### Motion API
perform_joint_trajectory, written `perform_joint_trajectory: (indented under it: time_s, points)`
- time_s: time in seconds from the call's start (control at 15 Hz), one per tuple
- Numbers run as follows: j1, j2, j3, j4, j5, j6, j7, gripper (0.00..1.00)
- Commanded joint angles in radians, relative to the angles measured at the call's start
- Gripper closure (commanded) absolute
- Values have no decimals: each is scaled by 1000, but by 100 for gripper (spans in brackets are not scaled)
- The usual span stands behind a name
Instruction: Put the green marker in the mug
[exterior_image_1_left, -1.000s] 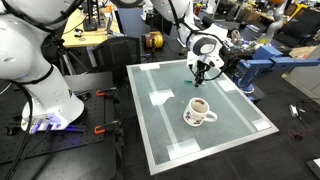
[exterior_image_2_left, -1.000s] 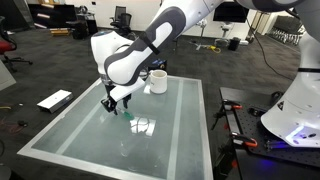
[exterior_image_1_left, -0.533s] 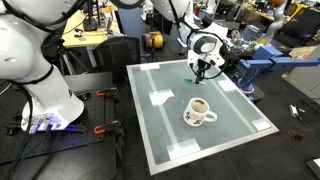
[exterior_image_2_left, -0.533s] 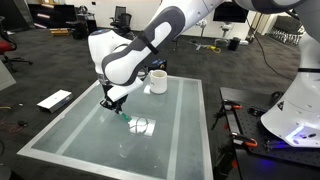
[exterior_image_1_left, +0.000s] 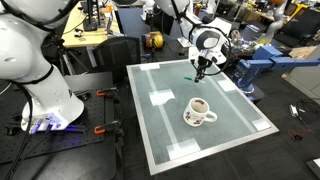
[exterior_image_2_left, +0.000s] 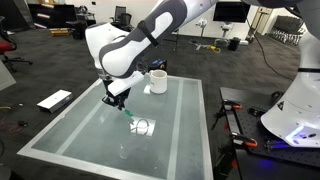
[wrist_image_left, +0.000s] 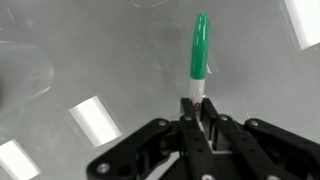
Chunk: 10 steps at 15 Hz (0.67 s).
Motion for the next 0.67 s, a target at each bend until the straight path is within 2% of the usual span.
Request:
perform_joint_trajectory:
  time_s: [0.0, 0.33, 0.6]
  points:
    - [13, -90, -18, -48, -19, -73, -11, 97]
    - [3, -166, -14, -70, -63, -102, -58, 97]
    - [-23, -212, 6, -75, -84, -156, -188, 97]
